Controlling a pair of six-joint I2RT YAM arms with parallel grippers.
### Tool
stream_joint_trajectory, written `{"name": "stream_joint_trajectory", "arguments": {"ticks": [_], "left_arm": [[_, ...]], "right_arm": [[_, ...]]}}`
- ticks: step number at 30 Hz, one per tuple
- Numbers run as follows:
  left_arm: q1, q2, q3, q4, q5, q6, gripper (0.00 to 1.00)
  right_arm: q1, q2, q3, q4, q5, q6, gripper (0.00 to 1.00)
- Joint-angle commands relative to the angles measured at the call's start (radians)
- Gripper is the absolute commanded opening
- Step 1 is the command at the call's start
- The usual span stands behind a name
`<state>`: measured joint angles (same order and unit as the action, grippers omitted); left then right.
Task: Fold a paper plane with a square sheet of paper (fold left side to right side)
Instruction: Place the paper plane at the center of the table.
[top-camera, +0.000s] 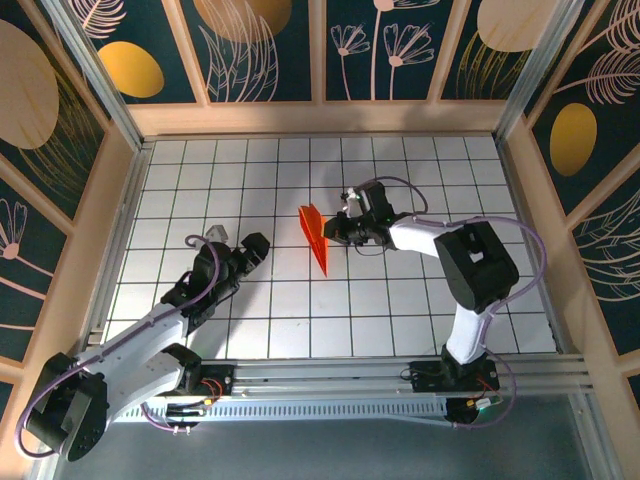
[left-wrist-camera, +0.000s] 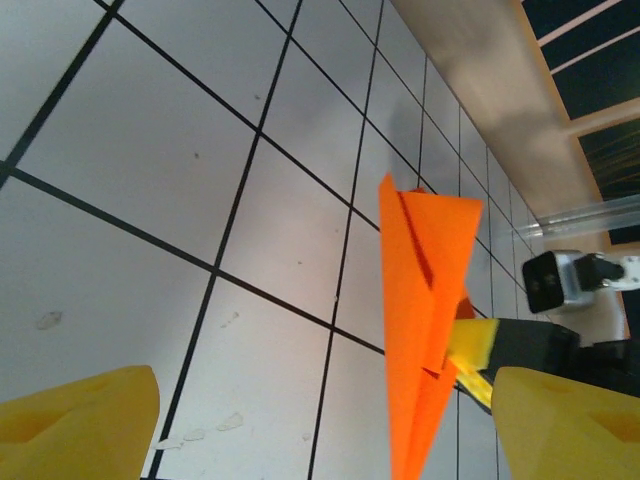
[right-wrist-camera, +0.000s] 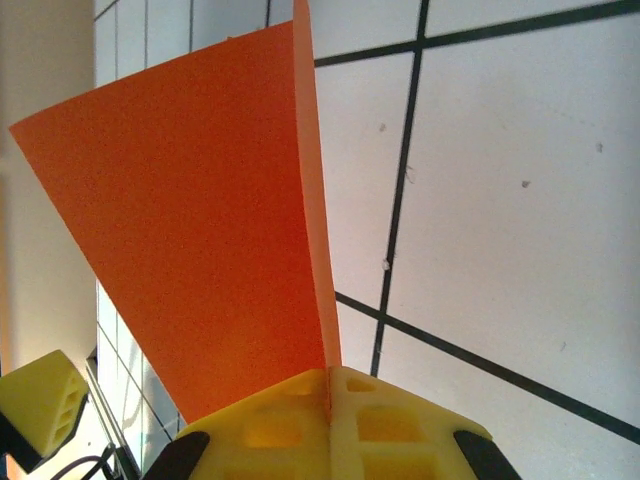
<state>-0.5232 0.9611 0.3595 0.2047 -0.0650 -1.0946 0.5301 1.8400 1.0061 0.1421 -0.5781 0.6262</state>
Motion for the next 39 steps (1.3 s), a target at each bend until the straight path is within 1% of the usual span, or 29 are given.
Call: {"name": "stream_joint_trajectory", "arguments": {"ticks": [1,7,11,19,22,26,30,39], "left_arm": [[0.008,0.018,0.008,0.042,0.037,-0.013,0.86],[0.008,0.033,0.017,0.04,0.05,-0.005,0.85],[0.008,0.054,0.022,0.032,0.044,0.0,0.85],[0.009,0.125,0.028,0.075,0.076,-0.001,0.85],[0.008,0.157,0.036,0.09,0.092,0.002,0.85],[0.008,0.189,0.048,0.098,0.108,0.008,0.85],[0.008,0.203,0.055,0.102,0.111,0.012,0.85],[0.008,0.222,0.065,0.104,0.111,0.022,0.85]], "right_arm": [[-0.017,0.018,-0.017,0.064,-0.027,0.017,0.0],[-0.035,0.024,-0.026,0.029,0.014,-0.013,0.0],[-0.039,0.014,-0.031,-0.002,0.05,-0.039,0.09],[-0.042,0.02,-0.012,-0.065,0.092,-0.067,0.16],[-0.042,0.015,-0.005,-0.101,0.121,-0.087,0.21],[-0.045,0.018,0.015,-0.166,0.172,-0.119,0.25],[-0.046,-0.001,0.028,-0.206,0.207,-0.141,0.26],[-0.04,-0.027,0.053,-0.247,0.226,-0.164,0.29]]}}
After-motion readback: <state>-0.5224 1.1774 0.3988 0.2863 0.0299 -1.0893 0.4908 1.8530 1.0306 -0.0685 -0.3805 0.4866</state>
